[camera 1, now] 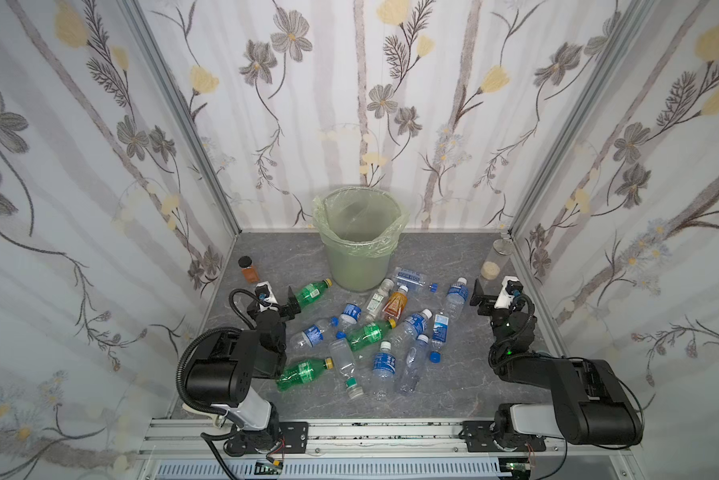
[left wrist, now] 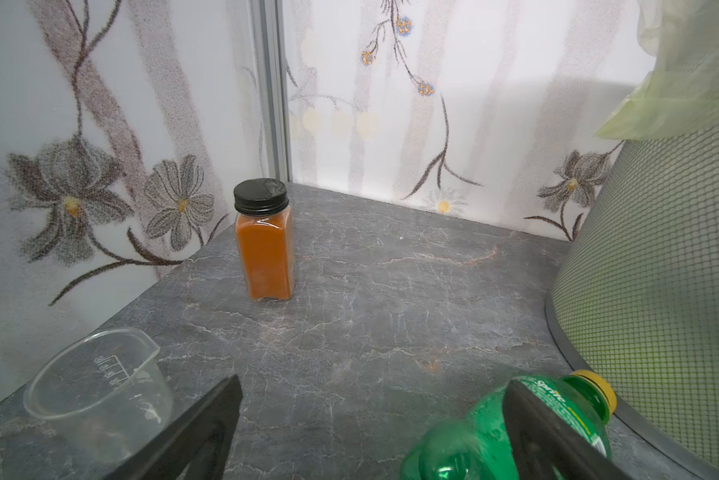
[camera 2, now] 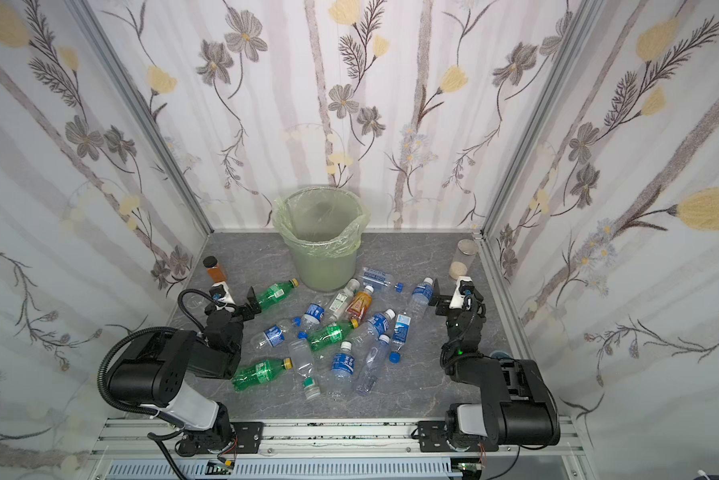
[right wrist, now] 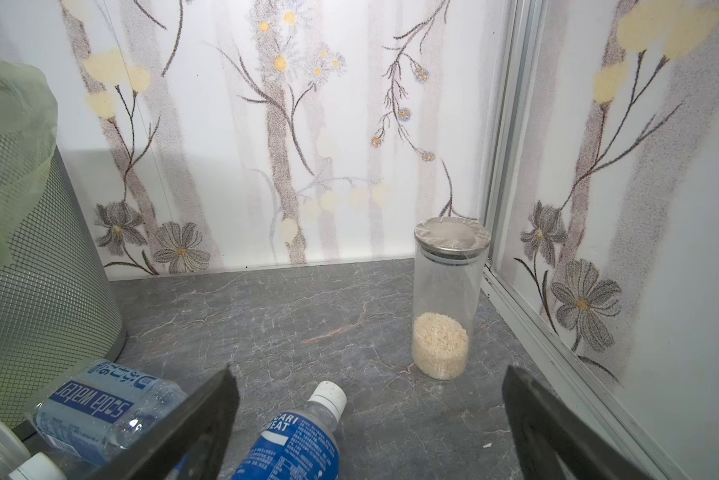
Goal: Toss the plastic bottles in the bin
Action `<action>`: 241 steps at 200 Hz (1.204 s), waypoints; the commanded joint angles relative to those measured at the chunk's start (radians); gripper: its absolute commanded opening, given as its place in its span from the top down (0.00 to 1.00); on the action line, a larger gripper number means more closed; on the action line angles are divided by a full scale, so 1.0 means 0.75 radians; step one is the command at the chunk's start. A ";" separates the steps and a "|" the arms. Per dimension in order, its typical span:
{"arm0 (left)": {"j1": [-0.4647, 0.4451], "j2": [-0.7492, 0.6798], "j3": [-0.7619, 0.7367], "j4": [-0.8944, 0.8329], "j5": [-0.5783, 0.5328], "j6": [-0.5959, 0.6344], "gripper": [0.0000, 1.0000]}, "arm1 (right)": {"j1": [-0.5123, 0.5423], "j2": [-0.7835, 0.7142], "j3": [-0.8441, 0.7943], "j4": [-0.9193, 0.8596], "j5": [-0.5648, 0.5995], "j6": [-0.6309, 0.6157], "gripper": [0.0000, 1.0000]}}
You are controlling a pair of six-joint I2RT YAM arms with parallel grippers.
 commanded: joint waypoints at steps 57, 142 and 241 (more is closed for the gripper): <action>0.017 -0.003 0.006 0.055 0.023 -0.030 0.00 | 0.001 0.002 0.009 0.004 0.010 -0.014 0.00; 0.017 -0.003 0.006 0.055 0.023 -0.029 0.00 | -0.001 0.002 0.010 0.001 0.003 -0.011 0.00; 0.012 -0.046 -0.007 0.049 0.014 -0.024 0.00 | -0.001 -0.047 0.010 -0.032 0.018 -0.005 0.00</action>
